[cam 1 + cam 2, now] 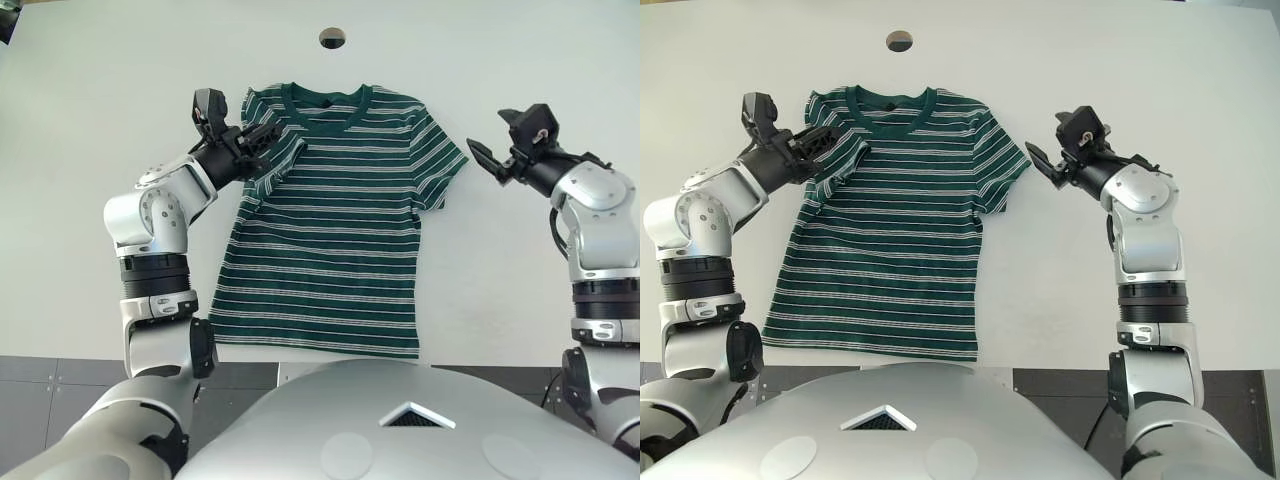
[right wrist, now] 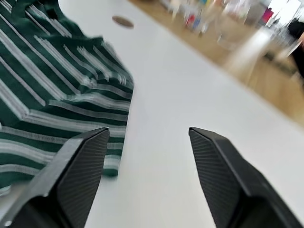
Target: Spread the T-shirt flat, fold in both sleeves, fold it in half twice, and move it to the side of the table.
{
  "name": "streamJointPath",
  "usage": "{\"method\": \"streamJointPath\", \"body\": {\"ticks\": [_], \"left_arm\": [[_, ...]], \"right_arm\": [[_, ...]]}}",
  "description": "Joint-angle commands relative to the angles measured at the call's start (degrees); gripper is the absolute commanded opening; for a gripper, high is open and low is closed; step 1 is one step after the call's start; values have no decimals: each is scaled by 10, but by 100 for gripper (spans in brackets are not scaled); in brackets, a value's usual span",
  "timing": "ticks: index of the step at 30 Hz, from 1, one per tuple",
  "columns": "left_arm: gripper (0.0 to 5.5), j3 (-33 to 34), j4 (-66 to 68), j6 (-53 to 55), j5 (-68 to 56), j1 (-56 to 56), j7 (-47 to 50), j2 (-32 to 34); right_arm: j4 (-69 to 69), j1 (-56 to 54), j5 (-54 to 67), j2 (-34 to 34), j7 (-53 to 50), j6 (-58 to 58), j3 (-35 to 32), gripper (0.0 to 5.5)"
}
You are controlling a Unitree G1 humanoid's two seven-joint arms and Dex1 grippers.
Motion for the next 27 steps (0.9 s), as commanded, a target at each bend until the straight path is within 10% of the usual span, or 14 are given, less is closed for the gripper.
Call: {"method": "streamJointPath", "body": {"ticks": [1,11,27], "left_arm": [[173,12,-6,9,-7,-5,11,-7],[173,55,-69,7,-69,20,3,-21],[177,59,-77,2,-78,15,14,-21]], "right_arm": [[55,-17,31,2,34,47,-1,370],[190,-117,137,70,34,224,-45,370],[151,-114,149,79,32,257,-27,75]]}}
